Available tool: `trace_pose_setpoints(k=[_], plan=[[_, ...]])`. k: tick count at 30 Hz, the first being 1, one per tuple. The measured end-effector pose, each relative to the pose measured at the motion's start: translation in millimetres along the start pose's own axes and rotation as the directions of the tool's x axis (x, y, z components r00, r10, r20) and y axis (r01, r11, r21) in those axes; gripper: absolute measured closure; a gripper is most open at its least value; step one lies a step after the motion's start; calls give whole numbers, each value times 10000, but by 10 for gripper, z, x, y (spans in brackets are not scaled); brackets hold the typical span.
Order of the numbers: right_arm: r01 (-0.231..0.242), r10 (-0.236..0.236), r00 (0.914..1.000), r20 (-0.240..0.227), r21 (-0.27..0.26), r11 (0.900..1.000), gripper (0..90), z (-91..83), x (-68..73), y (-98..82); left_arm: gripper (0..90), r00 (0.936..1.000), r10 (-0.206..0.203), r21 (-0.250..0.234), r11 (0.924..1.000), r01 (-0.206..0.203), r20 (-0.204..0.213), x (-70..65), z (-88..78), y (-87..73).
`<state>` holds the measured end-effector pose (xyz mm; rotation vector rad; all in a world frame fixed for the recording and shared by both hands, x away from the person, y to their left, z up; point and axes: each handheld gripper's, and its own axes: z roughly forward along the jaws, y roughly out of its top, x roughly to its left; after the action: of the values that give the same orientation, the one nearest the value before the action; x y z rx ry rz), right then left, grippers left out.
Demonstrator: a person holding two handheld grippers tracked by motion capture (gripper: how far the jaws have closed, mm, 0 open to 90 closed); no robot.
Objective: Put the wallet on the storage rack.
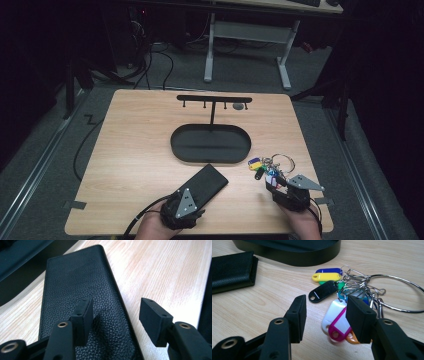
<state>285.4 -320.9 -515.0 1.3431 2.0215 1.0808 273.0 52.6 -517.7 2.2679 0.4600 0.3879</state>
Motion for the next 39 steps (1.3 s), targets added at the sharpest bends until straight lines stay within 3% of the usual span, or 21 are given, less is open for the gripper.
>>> trace_pose_setpoints(k=[6, 10, 12, 18, 21, 28, 33, 35, 39], plan=[[21, -20, 9999, -104, 51, 10000, 503, 81, 15, 40, 422, 9992, 164, 20, 9999, -164, -364, -30, 33, -2], [317, -315, 9992, -228, 109, 9994, 496, 131, 69, 62, 419, 9954, 597, 170, 9981, -586, -744, -71, 47, -18], [327, -324, 9992, -255, 105, 9994, 492, 140, 80, 65, 458, 9882, 1114, 254, 9937, -1093, -1049, -87, 45, -47], [310, -309, 9992, -236, 28, 9995, 489, 120, 65, 62, 463, 9836, 1210, 315, 9925, -1178, -1336, -130, 65, -51], [195, -192, 9995, -237, 132, 9997, 489, 127, 50, 53, 460, 9771, 1444, 426, 9893, -1394, -1565, -164, 77, -48], [248, -242, 9993, -295, 193, 9995, 489, 141, 56, 45, 510, 9755, 1422, 440, 9896, -1367, -1678, -166, 81, -48], [266, -261, 9991, -333, 153, 9995, 489, 120, 73, 50, 631, 9814, 1170, 261, 9931, -1143, -1523, -117, 40, -56], [246, -240, 9992, -328, 158, 9996, 489, 118, 71, 51, 639, 9836, 1048, 294, 9944, -1016, -1470, -105, 28, -55], [175, -172, 9993, -339, 115, 9998, 490, 106, 59, 52, 714, 9819, 989, 223, 9951, -965, -1614, -123, 5, -52]])
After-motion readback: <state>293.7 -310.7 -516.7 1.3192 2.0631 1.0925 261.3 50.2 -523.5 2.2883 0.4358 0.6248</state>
